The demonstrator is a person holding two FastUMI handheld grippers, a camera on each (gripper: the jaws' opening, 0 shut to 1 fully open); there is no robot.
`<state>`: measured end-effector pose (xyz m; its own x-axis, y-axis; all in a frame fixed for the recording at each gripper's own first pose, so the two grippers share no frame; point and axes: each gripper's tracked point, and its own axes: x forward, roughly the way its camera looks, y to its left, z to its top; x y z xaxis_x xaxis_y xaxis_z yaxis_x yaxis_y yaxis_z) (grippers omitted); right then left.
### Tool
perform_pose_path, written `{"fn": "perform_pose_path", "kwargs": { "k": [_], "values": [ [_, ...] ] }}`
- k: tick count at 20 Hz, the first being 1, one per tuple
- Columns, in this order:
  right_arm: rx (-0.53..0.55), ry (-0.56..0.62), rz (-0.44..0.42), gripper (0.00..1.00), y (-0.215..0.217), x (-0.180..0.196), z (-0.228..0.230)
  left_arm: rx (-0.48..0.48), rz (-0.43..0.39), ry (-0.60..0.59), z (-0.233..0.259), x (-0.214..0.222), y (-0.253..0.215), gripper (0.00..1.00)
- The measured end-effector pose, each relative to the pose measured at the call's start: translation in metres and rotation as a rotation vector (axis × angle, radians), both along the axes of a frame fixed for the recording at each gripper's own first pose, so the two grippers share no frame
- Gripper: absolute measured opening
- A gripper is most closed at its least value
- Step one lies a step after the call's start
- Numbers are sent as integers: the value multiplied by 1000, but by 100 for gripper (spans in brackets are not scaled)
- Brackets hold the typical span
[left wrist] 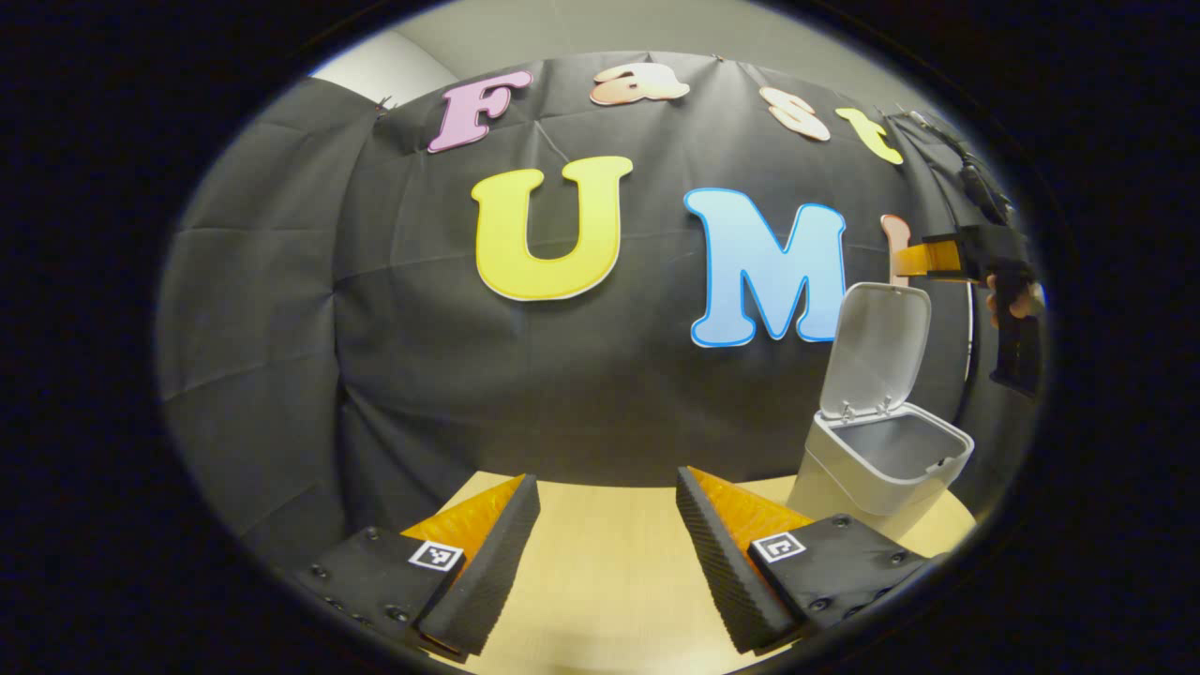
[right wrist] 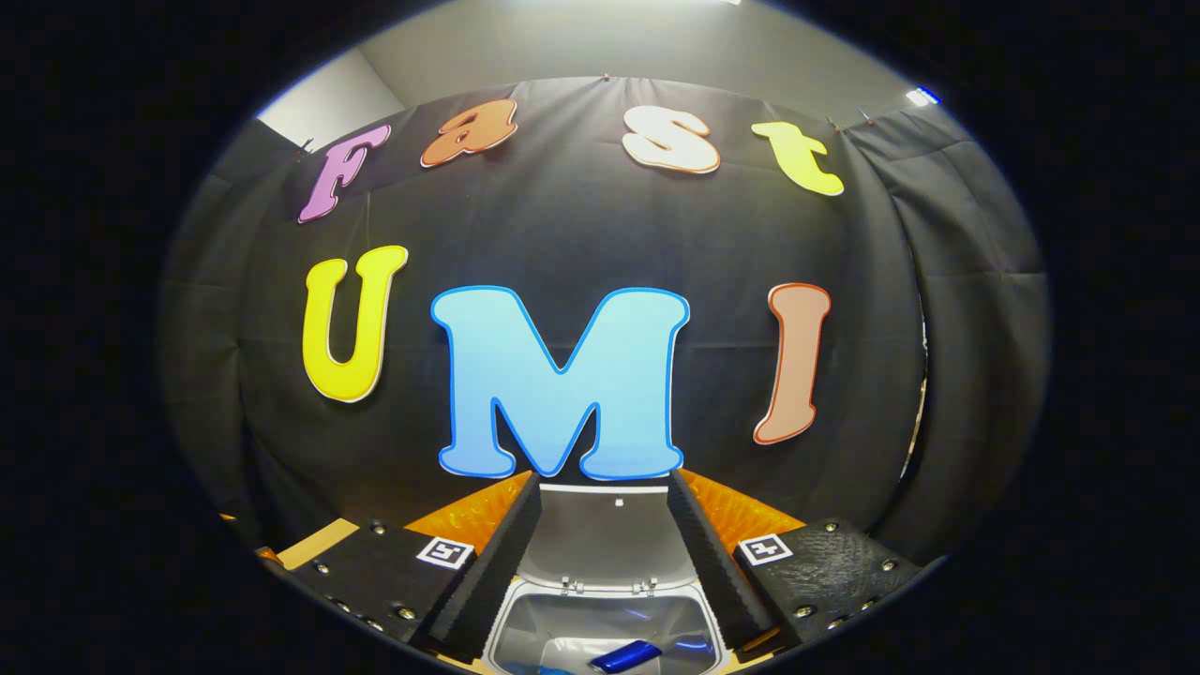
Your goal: Press the lid of the desktop garbage bin to open it, pick up the crumpled paper on the desktop and throw it into the bin, then pick up the pop can on the desktop and drop it into the bin, and finally close the garbage bin lid.
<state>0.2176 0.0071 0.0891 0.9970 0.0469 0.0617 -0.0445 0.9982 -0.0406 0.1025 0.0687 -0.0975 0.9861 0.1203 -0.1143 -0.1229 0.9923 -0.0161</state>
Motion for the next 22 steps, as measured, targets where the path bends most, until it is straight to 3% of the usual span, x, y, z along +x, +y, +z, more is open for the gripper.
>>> {"fn": "perform_pose_path", "kwargs": {
  "k": [4,8,9,13,19,20,22],
  "values": [
    [2,-19,-4,91,0,15,8,6,8,9,-4,4,3,100],
    [5,-30,-22,87,-6,33,10,2,16,19,-8,7,5,100],
    [7,-32,-28,87,-8,38,11,0,18,22,-10,8,5,96],
    [31,-8,-41,87,-12,55,0,0,27,34,-14,12,8,100],
    [31,35,-29,84,-13,51,-13,-9,26,41,-17,16,3,100],
    [31,36,-26,88,-13,47,-14,-13,22,41,-18,16,0,90],
    [44,41,-19,88,-13,36,-19,-11,14,37,-17,17,-4,100]
  ]
}}
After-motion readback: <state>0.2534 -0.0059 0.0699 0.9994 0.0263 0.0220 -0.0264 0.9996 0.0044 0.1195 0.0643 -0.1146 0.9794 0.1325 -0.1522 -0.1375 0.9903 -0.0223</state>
